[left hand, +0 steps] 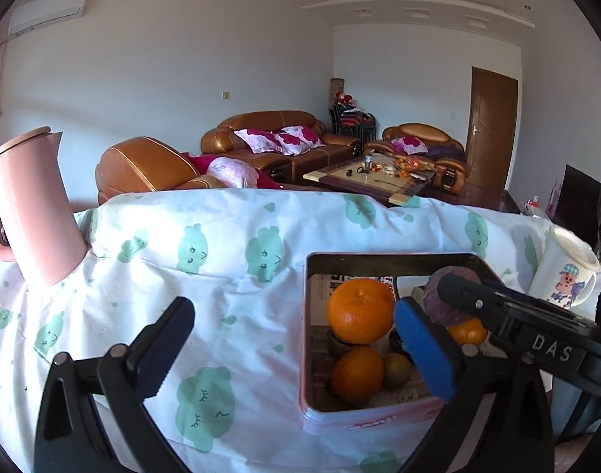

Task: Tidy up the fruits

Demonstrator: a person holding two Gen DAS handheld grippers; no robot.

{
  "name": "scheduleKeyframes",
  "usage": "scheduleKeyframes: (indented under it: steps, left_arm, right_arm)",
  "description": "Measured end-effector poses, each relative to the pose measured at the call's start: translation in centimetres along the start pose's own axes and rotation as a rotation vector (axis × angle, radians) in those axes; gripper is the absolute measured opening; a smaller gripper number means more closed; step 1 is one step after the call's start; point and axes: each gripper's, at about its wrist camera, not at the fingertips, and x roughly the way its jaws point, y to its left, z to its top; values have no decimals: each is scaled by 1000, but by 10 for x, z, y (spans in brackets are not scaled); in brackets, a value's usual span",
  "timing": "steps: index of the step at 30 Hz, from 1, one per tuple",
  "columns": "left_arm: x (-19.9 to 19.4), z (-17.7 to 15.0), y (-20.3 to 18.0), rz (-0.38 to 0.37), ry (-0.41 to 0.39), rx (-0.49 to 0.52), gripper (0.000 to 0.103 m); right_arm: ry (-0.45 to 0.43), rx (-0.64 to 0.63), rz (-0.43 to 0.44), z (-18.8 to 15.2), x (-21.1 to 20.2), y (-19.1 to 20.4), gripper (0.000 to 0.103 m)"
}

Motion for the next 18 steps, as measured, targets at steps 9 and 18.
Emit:
scheduleKeyframes:
  steps: [9, 18]
  left_arm:
    - [-12, -11, -2, -1, -23, 28, 103]
    - [-34, -18, -4, 6, -98, 68, 103]
  right_arm:
    - [-201, 84, -85, -12, -39, 5, 73]
    - [-495, -22, -330, -38, -100, 33, 88]
